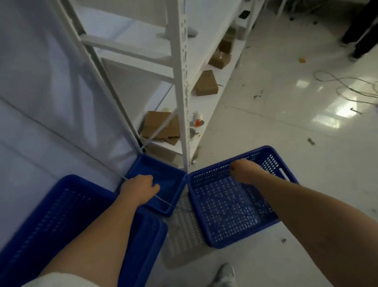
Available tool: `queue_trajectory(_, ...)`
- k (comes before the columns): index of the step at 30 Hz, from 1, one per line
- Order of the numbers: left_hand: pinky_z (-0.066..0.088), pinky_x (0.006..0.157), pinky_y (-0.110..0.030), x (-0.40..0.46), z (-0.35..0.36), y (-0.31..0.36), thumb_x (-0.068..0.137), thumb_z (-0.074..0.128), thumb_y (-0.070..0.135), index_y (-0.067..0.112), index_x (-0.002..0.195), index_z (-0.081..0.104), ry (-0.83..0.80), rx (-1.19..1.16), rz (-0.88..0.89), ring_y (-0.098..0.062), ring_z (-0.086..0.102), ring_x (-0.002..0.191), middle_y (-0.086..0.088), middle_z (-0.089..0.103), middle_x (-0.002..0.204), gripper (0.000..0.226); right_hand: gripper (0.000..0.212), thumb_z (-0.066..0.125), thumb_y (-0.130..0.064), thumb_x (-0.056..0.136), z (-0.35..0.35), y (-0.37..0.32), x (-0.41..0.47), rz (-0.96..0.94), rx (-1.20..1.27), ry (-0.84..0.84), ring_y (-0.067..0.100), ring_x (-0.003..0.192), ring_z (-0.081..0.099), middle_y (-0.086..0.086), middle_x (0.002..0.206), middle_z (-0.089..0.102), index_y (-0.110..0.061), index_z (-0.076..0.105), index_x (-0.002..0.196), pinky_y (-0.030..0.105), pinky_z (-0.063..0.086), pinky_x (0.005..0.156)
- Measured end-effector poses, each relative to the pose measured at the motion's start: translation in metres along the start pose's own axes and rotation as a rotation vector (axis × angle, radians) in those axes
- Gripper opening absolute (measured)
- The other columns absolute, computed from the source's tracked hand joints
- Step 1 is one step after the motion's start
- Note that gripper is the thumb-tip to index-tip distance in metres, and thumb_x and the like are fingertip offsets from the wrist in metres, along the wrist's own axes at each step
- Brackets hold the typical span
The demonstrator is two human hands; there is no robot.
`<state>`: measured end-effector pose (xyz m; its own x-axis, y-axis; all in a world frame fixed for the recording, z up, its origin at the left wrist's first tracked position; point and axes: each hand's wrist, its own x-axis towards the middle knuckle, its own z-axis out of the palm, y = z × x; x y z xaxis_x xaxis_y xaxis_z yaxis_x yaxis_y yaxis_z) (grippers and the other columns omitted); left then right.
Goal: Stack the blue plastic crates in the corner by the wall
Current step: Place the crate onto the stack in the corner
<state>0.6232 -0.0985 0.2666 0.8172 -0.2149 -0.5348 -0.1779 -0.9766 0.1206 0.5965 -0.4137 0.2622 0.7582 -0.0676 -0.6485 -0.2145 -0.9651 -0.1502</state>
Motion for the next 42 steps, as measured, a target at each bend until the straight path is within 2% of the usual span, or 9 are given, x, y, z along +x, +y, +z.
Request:
queue_trajectory(4, 0.032, 0.053, -0.028, 0.030, 0.009, 0.066, 0.092, 0.039, 0.043, 0.022, 0.066, 0.041, -0.028, 0.027, 0.049, -0.014, 0.046, 0.061, 0.004, 0.050, 0.071, 0.033, 0.027, 0.035, -0.011, 0.099, 0.006, 0.071, -0.005, 0.059, 0.057, 0.028, 0.018, 0.058, 0.038, 0.001, 0.066, 0.040, -0.015, 0.044, 0.075, 0.034, 0.038, 0.065)
queue_trajectory(8, 0.031, 0.052, -0.028, 0.047, 0.024, 0.121, 0.093, 0.039, 0.042, 0.023, 0.065, 0.040, -0.064, 0.053, 0.101, -0.013, 0.043, 0.059, 0.005, 0.047, 0.068, 0.034, 0.021, 0.037, -0.011, 0.097, 0.018, 0.132, -0.009, 0.128, 0.099, 0.005, 0.021, 0.062, 0.043, 0.006, 0.076, 0.048, -0.009, 0.054, 0.085, 0.030, 0.036, 0.059)
queue_trajectory(11, 0.029, 0.049, -0.027, 0.058, 0.036, 0.148, 0.093, 0.039, 0.040, 0.024, 0.064, 0.039, -0.090, 0.078, 0.126, -0.009, 0.040, 0.056, 0.007, 0.046, 0.066, 0.034, 0.026, 0.037, -0.013, 0.096, 0.030, 0.168, -0.009, 0.187, 0.155, 0.017, 0.018, 0.059, 0.040, 0.001, 0.068, 0.043, -0.012, 0.049, 0.073, 0.029, 0.030, 0.051)
queue_trajectory(16, 0.027, 0.049, -0.026, 0.086, 0.053, 0.173, 0.093, 0.039, 0.039, 0.023, 0.064, 0.039, -0.153, 0.096, 0.148, -0.009, 0.040, 0.056, 0.006, 0.047, 0.068, 0.033, 0.028, 0.037, -0.017, 0.094, 0.056, 0.205, -0.003, 0.269, 0.240, 0.002, 0.023, 0.079, 0.052, 0.008, 0.090, 0.059, -0.008, 0.063, 0.094, 0.031, 0.042, 0.068)
queue_trajectory(19, 0.027, 0.048, -0.026, 0.102, 0.064, 0.178, 0.093, 0.040, 0.038, 0.023, 0.063, 0.039, -0.176, 0.053, 0.130, -0.008, 0.041, 0.057, 0.007, 0.047, 0.068, 0.033, 0.032, 0.037, -0.014, 0.095, 0.076, 0.215, 0.009, 0.298, 0.270, -0.034, 0.020, 0.079, 0.052, 0.011, 0.104, 0.066, -0.005, 0.066, 0.107, 0.029, 0.041, 0.068)
queue_trajectory(23, 0.029, 0.050, -0.026, 0.123, 0.083, 0.172, 0.093, 0.040, 0.039, 0.022, 0.066, 0.041, -0.221, 0.027, 0.093, -0.009, 0.044, 0.059, 0.006, 0.049, 0.069, 0.033, 0.029, 0.039, -0.012, 0.095, 0.093, 0.215, 0.031, 0.305, 0.331, -0.025, 0.018, 0.072, 0.050, 0.003, 0.084, 0.054, -0.003, 0.064, 0.107, 0.027, 0.039, 0.063)
queue_trajectory(30, 0.032, 0.051, -0.025, 0.153, 0.134, 0.134, 0.095, 0.037, 0.045, 0.026, 0.070, 0.045, -0.316, 0.043, 0.048, -0.007, 0.046, 0.064, 0.011, 0.049, 0.072, 0.032, 0.026, 0.041, -0.012, 0.093, 0.113, 0.227, 0.092, 0.366, 0.472, -0.014, 0.025, 0.082, 0.056, 0.008, 0.092, 0.058, -0.009, 0.066, 0.097, 0.034, 0.047, 0.073)
queue_trajectory(33, 0.032, 0.052, -0.024, 0.164, 0.153, 0.120, 0.095, 0.038, 0.041, 0.026, 0.068, 0.044, -0.352, 0.080, 0.043, -0.007, 0.048, 0.065, 0.011, 0.050, 0.072, 0.031, 0.031, 0.039, -0.013, 0.094, 0.127, 0.237, 0.112, 0.387, 0.524, -0.013, 0.025, 0.086, 0.056, 0.007, 0.096, 0.057, -0.009, 0.067, 0.107, 0.034, 0.045, 0.076)
queue_trajectory(42, 0.035, 0.053, -0.025, 0.206, 0.185, 0.141, 0.096, 0.036, 0.042, 0.019, 0.080, 0.054, -0.401, 0.093, -0.017, -0.010, 0.050, 0.068, 0.006, 0.054, 0.078, 0.033, 0.029, 0.042, -0.019, 0.094, 0.147, 0.270, 0.163, 0.343, 0.449, -0.060, 0.029, 0.090, 0.059, 0.009, 0.099, 0.059, -0.007, 0.066, 0.106, 0.038, 0.049, 0.080)
